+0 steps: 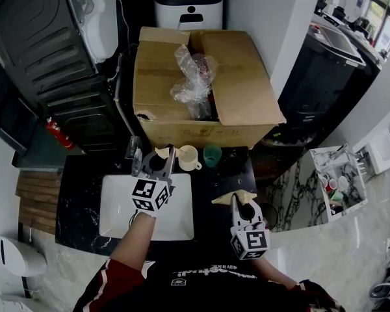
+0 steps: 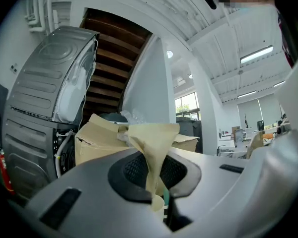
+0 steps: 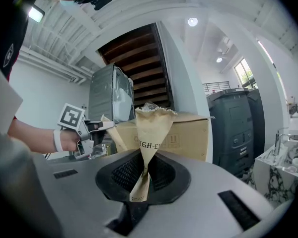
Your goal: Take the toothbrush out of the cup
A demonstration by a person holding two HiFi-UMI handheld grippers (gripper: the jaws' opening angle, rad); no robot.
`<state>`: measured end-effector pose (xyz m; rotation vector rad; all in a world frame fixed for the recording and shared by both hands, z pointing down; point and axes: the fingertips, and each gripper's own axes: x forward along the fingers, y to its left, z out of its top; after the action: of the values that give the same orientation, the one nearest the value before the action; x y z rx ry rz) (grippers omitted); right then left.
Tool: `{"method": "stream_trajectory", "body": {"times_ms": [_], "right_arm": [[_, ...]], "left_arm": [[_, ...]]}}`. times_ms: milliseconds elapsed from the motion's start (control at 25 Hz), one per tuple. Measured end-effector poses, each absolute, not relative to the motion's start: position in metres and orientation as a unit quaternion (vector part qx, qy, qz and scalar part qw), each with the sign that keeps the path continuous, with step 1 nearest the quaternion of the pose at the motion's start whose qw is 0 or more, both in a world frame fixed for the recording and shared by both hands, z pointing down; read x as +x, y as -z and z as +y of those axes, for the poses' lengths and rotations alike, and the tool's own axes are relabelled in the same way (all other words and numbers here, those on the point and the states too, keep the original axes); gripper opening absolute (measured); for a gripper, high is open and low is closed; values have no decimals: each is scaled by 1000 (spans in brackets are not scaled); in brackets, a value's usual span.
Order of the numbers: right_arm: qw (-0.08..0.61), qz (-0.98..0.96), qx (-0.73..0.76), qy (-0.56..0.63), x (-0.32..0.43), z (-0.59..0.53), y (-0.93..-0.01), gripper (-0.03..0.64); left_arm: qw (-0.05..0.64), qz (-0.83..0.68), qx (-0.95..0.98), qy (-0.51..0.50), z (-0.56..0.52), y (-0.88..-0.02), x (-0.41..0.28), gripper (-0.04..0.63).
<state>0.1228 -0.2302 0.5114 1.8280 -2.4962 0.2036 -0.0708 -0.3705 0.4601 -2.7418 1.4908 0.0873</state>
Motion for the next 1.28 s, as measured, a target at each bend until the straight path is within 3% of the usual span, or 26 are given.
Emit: {"method": "stream_trajectory", "body": {"times_ms": [720, 1280], "right_arm": [[33, -807, 586, -57, 120, -240, -510, 57], [40, -803, 593, -49, 120, -244, -506, 55]], "left_arm": [[-4, 464, -886, -2, -271, -488, -102, 29], [-13, 474, -880, -15, -259, -494, -101, 29]]}}
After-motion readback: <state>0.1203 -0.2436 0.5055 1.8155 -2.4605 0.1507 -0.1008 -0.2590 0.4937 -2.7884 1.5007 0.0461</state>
